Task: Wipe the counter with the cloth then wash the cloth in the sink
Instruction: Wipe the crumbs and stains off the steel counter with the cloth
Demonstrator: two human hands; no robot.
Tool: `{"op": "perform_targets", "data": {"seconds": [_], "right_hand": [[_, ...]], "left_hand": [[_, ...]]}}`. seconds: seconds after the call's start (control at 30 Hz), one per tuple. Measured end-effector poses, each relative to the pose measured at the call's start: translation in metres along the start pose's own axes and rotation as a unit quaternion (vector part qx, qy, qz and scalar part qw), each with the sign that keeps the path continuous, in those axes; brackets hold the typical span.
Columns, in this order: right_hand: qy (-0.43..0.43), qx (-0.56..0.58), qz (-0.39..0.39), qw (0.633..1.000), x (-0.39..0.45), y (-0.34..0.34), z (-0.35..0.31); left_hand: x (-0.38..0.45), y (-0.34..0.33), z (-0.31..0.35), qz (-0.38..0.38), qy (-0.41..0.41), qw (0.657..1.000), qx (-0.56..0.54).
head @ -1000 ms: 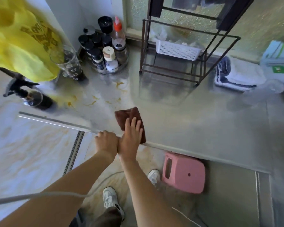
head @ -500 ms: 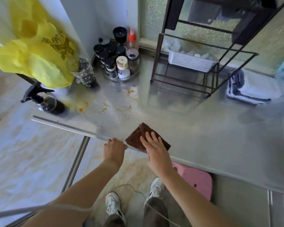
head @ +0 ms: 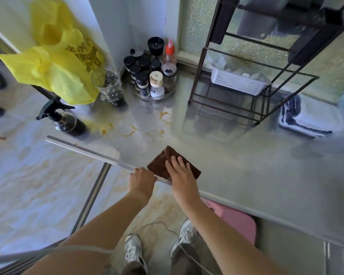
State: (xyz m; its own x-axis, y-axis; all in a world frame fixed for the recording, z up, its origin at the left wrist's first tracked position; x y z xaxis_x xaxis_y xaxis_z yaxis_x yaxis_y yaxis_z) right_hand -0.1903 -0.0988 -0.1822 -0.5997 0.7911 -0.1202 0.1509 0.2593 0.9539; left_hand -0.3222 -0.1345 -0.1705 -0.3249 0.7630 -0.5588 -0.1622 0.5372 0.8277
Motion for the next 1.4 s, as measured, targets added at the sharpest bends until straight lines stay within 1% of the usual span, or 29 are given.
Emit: {"op": "perform_targets", "data": {"seconds": [0.1,0.23,0.3,0.43,0.53,0.63,0.7,0.83,0.9,0.97,1.03,1.17,1.27,1.33,1.4], "right_hand": [[-0.013,0.003,-0.015,1.000,0.016,-0.002,-0.006],[0.036,0.000,0.000,0.999,-0.050,0.005,0.014],[0.050,-0.002,0.000,0.999,-0.061,0.003,0.018],[0.093,0.009,-0.017,0.996,-0.010,-0.011,-0.019],[0.105,0.014,-0.046,0.993,0.011,-0.014,-0.041],[0.115,0.008,-0.044,0.992,0.014,-0.008,-0.041],[0.119,0.010,-0.034,0.992,0.002,-0.005,-0.026],[0.097,-0.030,-0.021,0.995,-0.040,0.008,0.046],[0.069,-0.046,-0.021,0.996,-0.050,0.015,0.067],[0.044,-0.064,-0.019,0.997,-0.054,0.012,0.056],[0.035,-0.062,-0.022,0.997,-0.049,0.001,0.031],[0.026,-0.038,-0.031,0.998,0.017,-0.001,-0.014],[0.000,-0.011,-0.075,0.997,0.055,0.002,-0.033],[-0.004,-0.009,-0.074,0.997,0.038,0.005,-0.027],[0.020,-0.005,-0.048,0.999,-0.006,0.008,-0.014]], "left_hand": [[-0.004,0.003,-0.001,-0.001,0.002,1.000,-0.018],[-0.005,0.004,-0.002,0.003,-0.004,1.000,-0.007],[-0.004,0.003,-0.002,0.001,-0.008,1.000,-0.015],[-0.003,0.000,-0.007,0.001,-0.018,0.999,-0.036],[-0.003,-0.002,-0.023,0.021,-0.007,0.999,-0.039],[-0.009,0.001,-0.030,0.035,0.008,0.999,-0.015],[-0.012,0.003,-0.027,0.036,0.013,0.999,-0.004],[-0.013,0.002,-0.024,0.036,0.026,0.999,0.002],[-0.012,0.000,-0.023,0.027,0.028,0.999,0.003],[-0.008,0.000,-0.022,0.019,0.026,0.999,0.009],[-0.005,0.001,-0.021,0.017,0.022,0.999,0.017],[0.002,0.003,-0.018,0.010,0.020,0.999,0.039],[0.005,0.007,-0.016,0.005,0.032,0.998,0.047],[0.005,0.007,-0.016,0.002,0.037,0.998,0.049],[0.007,0.010,-0.014,0.001,0.034,0.998,0.055]]}}
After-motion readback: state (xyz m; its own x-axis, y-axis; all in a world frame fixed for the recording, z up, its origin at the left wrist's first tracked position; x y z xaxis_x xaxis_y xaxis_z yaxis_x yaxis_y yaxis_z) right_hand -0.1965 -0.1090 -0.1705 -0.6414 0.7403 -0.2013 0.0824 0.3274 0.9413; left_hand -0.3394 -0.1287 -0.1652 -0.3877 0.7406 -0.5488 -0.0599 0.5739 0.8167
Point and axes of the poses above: each hand's wrist, its own x-axis towards the middle knuckle, its own y-axis out of the back of the hand, z = x × y, the point moved 5 cm from there along x, towards the middle knuckle, and after that the axes turned 4 degrees about -x, right-handed, at the moved point
